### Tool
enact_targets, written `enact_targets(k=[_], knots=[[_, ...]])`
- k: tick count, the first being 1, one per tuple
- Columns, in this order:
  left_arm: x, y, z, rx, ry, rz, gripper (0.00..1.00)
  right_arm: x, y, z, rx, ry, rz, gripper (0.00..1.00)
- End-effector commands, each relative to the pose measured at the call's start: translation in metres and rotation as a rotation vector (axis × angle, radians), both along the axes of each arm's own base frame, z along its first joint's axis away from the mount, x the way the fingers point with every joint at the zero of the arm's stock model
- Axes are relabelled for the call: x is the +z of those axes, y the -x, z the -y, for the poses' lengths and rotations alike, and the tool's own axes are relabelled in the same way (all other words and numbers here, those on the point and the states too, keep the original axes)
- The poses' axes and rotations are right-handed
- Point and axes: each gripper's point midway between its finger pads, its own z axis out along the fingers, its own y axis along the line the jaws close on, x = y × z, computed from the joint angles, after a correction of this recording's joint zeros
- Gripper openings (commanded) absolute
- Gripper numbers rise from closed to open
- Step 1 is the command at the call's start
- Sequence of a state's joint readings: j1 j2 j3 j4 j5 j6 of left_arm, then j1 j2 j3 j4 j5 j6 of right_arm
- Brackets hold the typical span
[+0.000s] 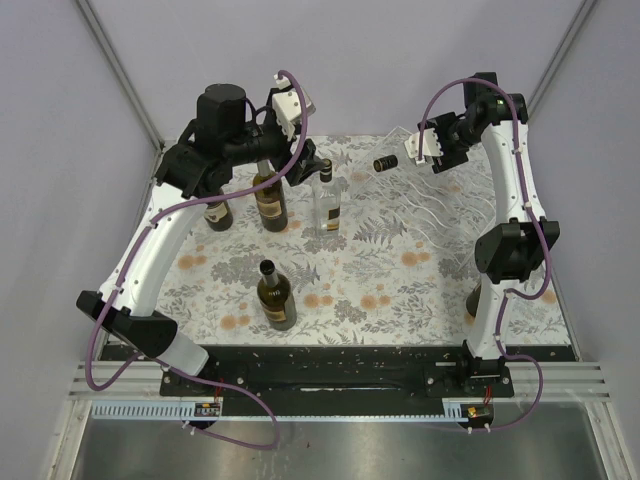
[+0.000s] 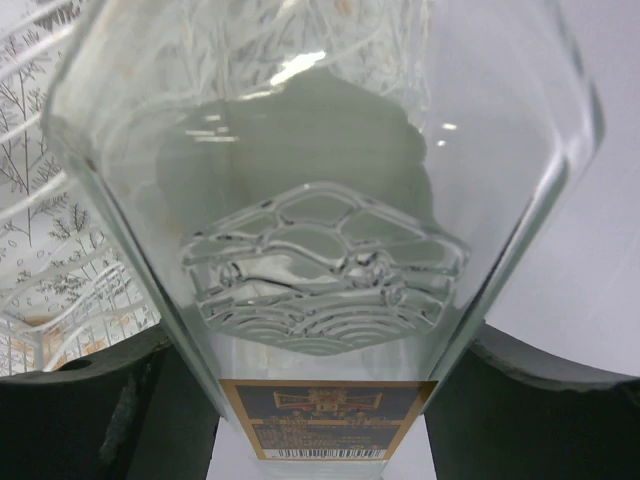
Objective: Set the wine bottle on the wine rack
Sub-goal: Place the wine bottle in the wine rack.
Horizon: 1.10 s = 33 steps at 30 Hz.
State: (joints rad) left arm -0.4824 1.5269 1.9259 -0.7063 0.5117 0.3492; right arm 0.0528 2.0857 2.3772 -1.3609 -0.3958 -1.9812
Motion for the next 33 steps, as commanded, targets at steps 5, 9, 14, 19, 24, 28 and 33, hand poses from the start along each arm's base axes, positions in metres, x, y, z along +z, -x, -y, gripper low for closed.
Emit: enact_targets(k=[5,9,14,19,24,28,33], knots=[[0.021,0.011,-0.002,-0.019,0.055,0.054,0.89,-0.004,0.086,-0.017,0.161,-0.016,-0.147,0.00],[0.019,0.012,-0.002,-0.018,0.058,0.049,0.89,-0.021,0.079,-0.008,0.225,0.082,-0.043,0.00],[0.021,0.013,-0.003,-0.017,0.063,0.052,0.89,-0.032,0.078,-0.003,0.244,0.132,-0.044,0.00],[0.023,0.014,-0.004,-0.014,0.064,0.056,0.89,-0.028,0.074,0.008,0.254,0.203,-0.005,0.00],[0.017,0.013,-0.003,-0.016,0.058,0.045,0.89,-0.028,0.069,0.024,0.261,0.275,0.014,0.00],[0.009,0.016,0.003,-0.051,0.065,0.015,0.89,-0.028,0.065,0.030,0.261,0.296,0.025,0.00],[-0.017,0.046,0.032,-0.180,-0.030,-0.027,0.91,-0.030,0.066,0.035,0.250,0.300,0.017,0.00]])
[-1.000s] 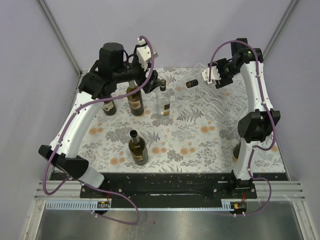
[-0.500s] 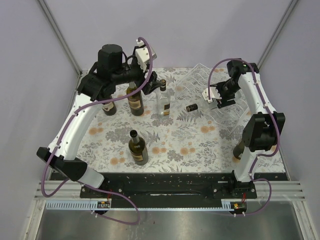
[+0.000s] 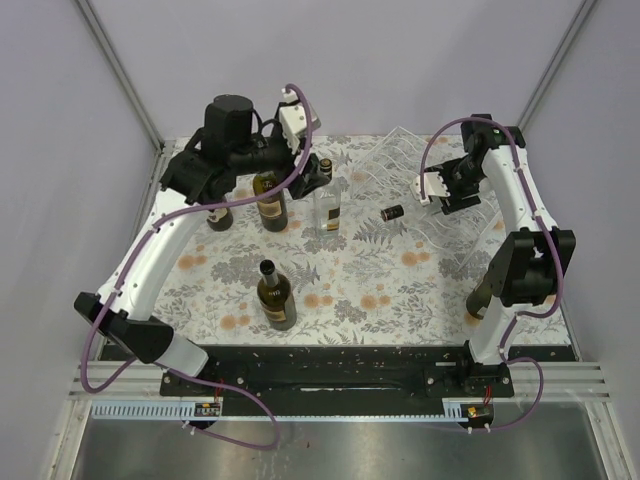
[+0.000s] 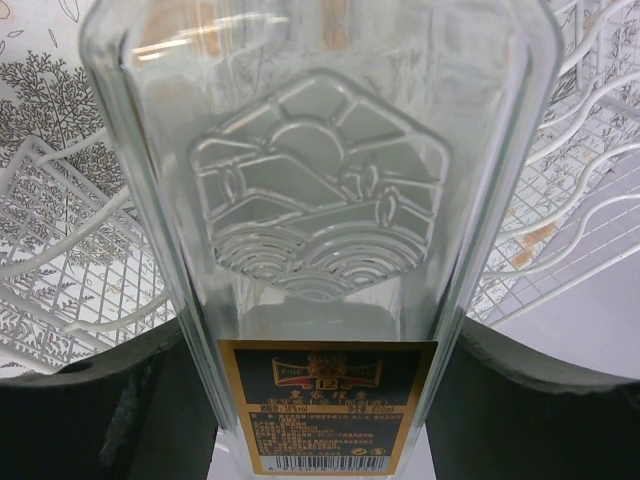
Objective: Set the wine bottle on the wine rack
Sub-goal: Place the wine bottle in the wine rack.
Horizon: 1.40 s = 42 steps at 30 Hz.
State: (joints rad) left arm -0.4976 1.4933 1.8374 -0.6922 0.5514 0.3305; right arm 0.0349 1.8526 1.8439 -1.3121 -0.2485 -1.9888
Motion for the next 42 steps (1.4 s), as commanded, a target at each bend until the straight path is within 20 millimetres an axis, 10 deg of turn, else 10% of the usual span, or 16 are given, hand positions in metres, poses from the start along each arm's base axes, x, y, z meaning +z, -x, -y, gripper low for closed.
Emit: enact_targets(k=[1,19,42], knots=[[0.000,0.034,0.033,-0.151,-0.051,0.046,0.92,0.044,-0.017,-0.002,0.345,0.119,0.226,0.00],[-0.117,0.004,0.132,-0.281,-0.170,-0.049,0.93,0.035,-0.007,0.001,0.302,0.102,0.207,0.00],[-0.180,-0.011,0.177,-0.313,-0.079,-0.208,0.99,0.043,-0.009,0.000,0.267,0.078,0.223,0.00]])
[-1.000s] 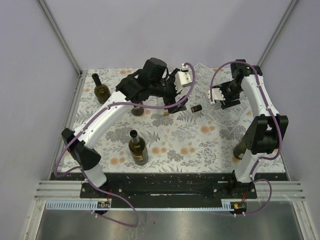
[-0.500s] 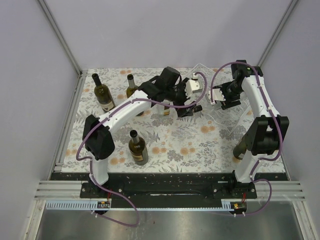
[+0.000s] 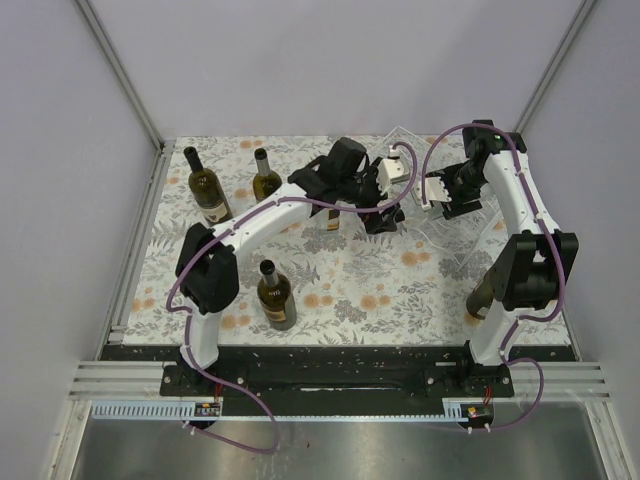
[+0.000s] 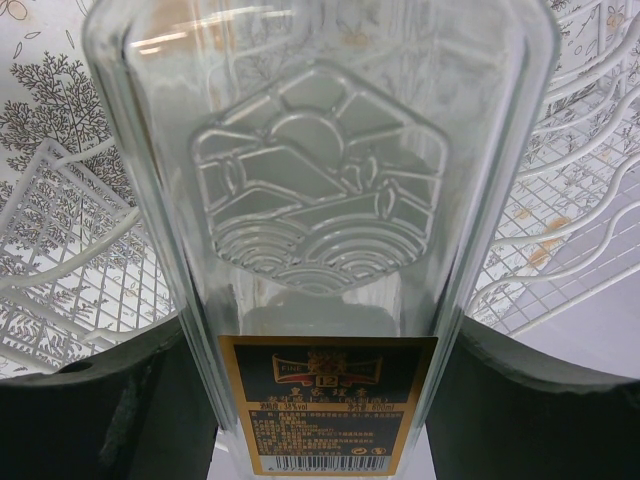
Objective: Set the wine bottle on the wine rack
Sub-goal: Place the wine bottle in the wine rack.
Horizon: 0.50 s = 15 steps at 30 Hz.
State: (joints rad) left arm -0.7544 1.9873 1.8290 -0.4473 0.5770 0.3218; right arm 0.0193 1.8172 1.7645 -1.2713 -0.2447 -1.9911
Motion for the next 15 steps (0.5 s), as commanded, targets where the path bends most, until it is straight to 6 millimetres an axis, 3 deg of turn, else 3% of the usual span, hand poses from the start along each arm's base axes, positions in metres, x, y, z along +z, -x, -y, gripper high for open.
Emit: enact_targets(k=[1,8,15], knots=[[0.006,0.002,0.012,-0.030,0.066,0.002,0.99,0.053,-0.016,-0.007,0.281,0.075,0.227,0.00],[-0.005,0.006,0.018,-0.043,0.075,-0.054,0.90,0.054,-0.015,-0.006,0.274,0.076,0.228,0.00],[-0.014,0.009,0.020,-0.046,0.070,-0.084,0.75,0.055,-0.015,-0.007,0.273,0.073,0.230,0.00]])
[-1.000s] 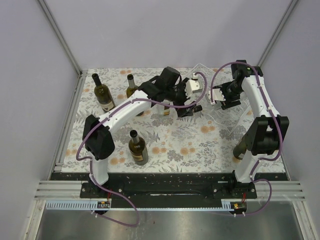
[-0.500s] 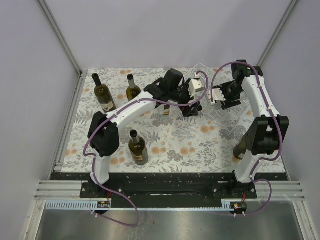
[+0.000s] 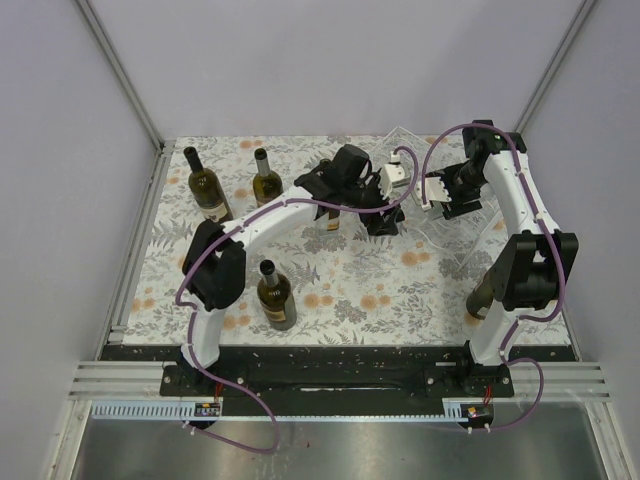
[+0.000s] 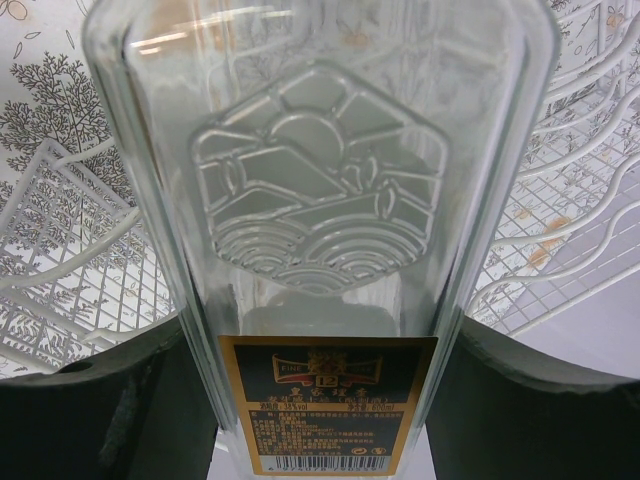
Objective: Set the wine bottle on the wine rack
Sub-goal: Place the wine bottle in the wine rack.
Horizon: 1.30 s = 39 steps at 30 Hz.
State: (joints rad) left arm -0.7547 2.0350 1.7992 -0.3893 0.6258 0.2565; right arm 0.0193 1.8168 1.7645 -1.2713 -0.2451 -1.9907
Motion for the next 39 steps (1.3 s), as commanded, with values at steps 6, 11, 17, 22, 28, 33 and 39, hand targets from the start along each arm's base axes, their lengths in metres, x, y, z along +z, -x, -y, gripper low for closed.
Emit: enact_targets(k=[6,11,17,22,28,33,39], knots=[[0.013,0.009,0.012,-0.038,0.070,-0.020,0.47,0.053,-0.016,-0.006,0.274,0.076,0.234,0.00],[0.013,0.016,0.015,-0.042,0.059,-0.015,0.13,0.055,-0.016,-0.008,0.274,0.073,0.244,0.01],[0.013,0.016,0.015,-0.015,0.052,-0.018,0.00,0.054,-0.017,-0.007,0.267,0.071,0.248,0.15],[0.017,0.015,0.017,0.051,0.054,-0.041,0.00,0.051,-0.016,-0.007,0.262,0.070,0.254,0.30],[0.027,0.010,0.018,0.179,0.055,-0.056,0.00,0.052,-0.015,-0.006,0.243,0.068,0.260,0.60],[0.034,0.014,0.019,0.249,0.062,-0.086,0.00,0.053,-0.012,-0.006,0.235,0.068,0.262,0.71],[0.042,0.020,0.019,0.294,0.071,-0.107,0.00,0.053,-0.008,-0.004,0.225,0.075,0.263,0.86]])
